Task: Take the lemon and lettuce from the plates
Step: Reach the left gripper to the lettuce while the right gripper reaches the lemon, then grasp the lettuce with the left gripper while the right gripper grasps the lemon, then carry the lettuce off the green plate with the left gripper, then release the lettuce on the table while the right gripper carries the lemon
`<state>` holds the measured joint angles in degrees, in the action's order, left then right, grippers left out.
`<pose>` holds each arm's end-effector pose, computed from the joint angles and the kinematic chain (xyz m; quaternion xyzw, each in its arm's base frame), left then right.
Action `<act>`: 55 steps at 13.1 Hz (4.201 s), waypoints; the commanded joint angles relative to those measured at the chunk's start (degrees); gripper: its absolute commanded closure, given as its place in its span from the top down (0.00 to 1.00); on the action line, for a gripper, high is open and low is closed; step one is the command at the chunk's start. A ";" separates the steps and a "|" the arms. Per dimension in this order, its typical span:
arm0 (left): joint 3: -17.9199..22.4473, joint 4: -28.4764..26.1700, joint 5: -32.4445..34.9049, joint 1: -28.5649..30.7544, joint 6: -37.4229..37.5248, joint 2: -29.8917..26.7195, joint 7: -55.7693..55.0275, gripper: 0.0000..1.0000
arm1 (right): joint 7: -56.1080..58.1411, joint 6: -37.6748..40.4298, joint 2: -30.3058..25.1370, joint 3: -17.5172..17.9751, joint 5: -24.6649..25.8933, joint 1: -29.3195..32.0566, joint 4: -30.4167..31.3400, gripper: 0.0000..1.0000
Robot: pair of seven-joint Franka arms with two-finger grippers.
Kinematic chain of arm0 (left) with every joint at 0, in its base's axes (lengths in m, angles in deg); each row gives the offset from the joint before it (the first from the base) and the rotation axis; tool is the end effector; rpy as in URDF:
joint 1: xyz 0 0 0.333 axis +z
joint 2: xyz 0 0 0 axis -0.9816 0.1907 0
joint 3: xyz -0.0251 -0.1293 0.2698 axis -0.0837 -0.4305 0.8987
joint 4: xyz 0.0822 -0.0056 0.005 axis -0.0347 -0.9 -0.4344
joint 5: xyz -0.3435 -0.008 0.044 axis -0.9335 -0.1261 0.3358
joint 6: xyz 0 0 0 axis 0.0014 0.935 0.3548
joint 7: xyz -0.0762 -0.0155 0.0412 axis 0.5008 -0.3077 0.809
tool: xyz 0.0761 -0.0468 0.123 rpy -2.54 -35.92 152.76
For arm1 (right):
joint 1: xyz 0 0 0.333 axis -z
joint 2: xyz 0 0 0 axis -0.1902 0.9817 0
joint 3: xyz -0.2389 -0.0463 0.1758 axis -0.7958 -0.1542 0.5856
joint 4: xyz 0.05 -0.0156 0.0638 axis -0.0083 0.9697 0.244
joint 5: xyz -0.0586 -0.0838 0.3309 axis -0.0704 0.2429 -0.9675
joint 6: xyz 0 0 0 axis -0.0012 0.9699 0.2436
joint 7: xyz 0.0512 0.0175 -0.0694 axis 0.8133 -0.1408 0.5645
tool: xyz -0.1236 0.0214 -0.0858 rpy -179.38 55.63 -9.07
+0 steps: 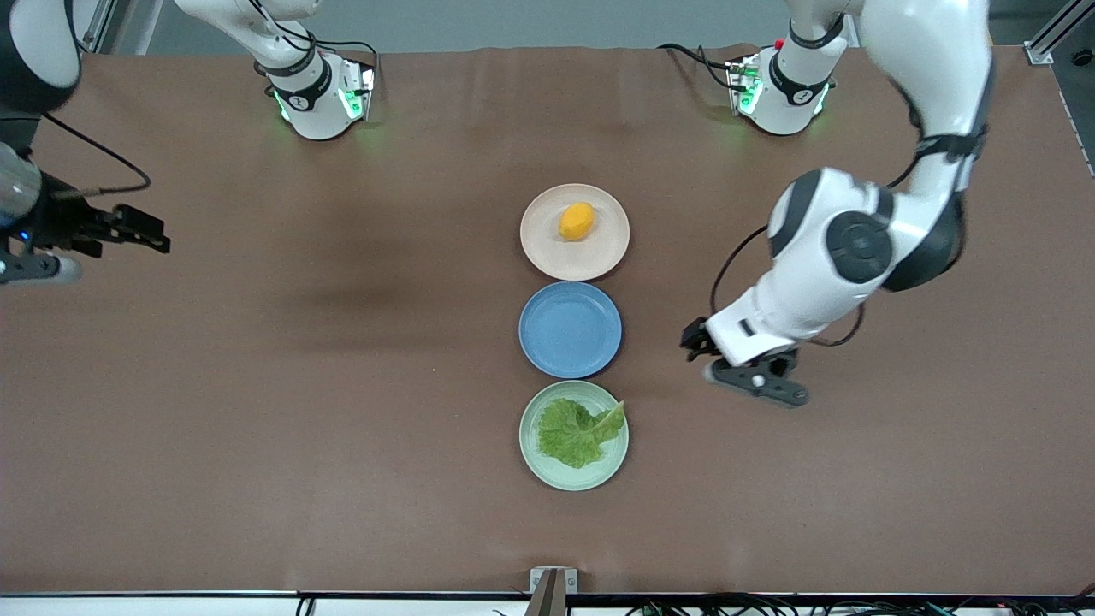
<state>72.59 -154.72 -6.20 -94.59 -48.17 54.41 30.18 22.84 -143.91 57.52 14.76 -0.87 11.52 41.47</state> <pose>0.6062 -0.2700 0.3379 0.9802 -0.1694 0.0789 0.0659 0.5111 -0.0280 0.4781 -0.9972 -0.0236 0.0700 0.0084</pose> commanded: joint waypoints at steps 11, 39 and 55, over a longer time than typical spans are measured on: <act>0.63 10.73 8.33 -8.67 -35.54 25.91 5.20 0.54 | -48.93 -10.44 -0.37 0.56 -7.80 -20.64 9.41 1.00; 0.63 -13.59 12.19 12.32 3.21 -5.45 -1.21 0.00 | -108.67 -43.59 33.46 0.30 0.02 -63.67 1.43 0.16; 0.36 -23.22 15.62 18.75 -7.48 -19.58 -0.78 1.00 | -29.82 -31.37 18.34 0.30 -1.03 -18.96 10.22 0.01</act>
<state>73.41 -179.00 7.82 -76.55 -60.93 39.92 29.85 -17.50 -174.67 78.34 13.45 -1.52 -13.18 48.54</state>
